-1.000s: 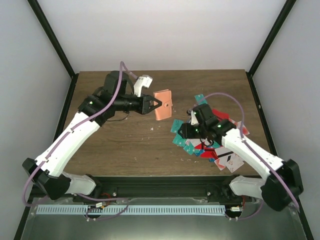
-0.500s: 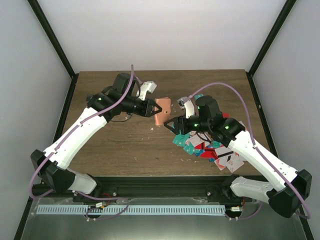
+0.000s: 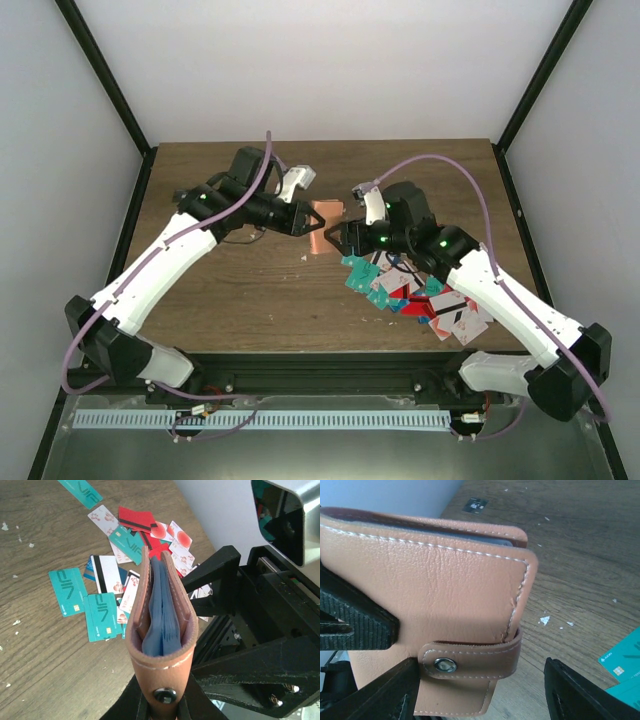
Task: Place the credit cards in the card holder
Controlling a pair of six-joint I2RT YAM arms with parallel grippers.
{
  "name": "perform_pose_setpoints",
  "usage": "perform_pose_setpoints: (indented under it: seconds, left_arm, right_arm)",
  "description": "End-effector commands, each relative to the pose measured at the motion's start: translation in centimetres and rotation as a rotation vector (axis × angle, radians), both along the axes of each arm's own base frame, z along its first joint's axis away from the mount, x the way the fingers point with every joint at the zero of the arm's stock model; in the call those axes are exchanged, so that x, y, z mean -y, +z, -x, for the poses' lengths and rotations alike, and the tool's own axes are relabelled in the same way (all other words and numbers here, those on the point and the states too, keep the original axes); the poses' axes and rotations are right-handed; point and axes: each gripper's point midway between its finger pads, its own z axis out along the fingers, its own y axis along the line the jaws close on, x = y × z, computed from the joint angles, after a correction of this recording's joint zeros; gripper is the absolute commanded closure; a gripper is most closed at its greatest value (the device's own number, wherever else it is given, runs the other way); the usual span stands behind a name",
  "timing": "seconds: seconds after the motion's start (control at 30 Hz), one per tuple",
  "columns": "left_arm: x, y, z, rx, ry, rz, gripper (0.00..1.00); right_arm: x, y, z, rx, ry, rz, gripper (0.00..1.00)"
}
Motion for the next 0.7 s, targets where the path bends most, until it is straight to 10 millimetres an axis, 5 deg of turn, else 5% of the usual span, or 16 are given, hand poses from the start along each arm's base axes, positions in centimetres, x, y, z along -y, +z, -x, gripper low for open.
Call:
perform_pose_setpoints:
  seconds: [0.0, 0.27, 0.47, 0.57, 0.67]
  left_arm:
    - [0.9, 1.1, 0.9, 0.01, -0.064, 0.039, 0.96]
    - [1.2, 1.2, 1.5, 0.0, -0.104, 0.045, 0.96]
    - [0.7, 0.6, 1.4, 0.003, -0.084, 0.001, 0.96]
    - [0.3, -0.1, 1.0, 0.007, -0.061, -0.031, 0.96]
    - [0.0, -0.7, 0.7, 0.002, -0.041, -0.055, 0.96]
  right_arm:
    - [0.9, 0.8, -2.0, 0.033, -0.112, 0.042, 0.31]
    - [5.5, -1.7, -4.4, 0.031, -0.372, 0.226, 0.31]
    - [11.0, -5.4, -5.7, -0.095, -0.583, 0.329, 0.35]
    - [11.3, -5.8, -5.0, -0.114, -0.567, 0.313, 0.36]
    - [9.3, -4.4, -3.8, -0.058, -0.426, 0.21, 0.38]
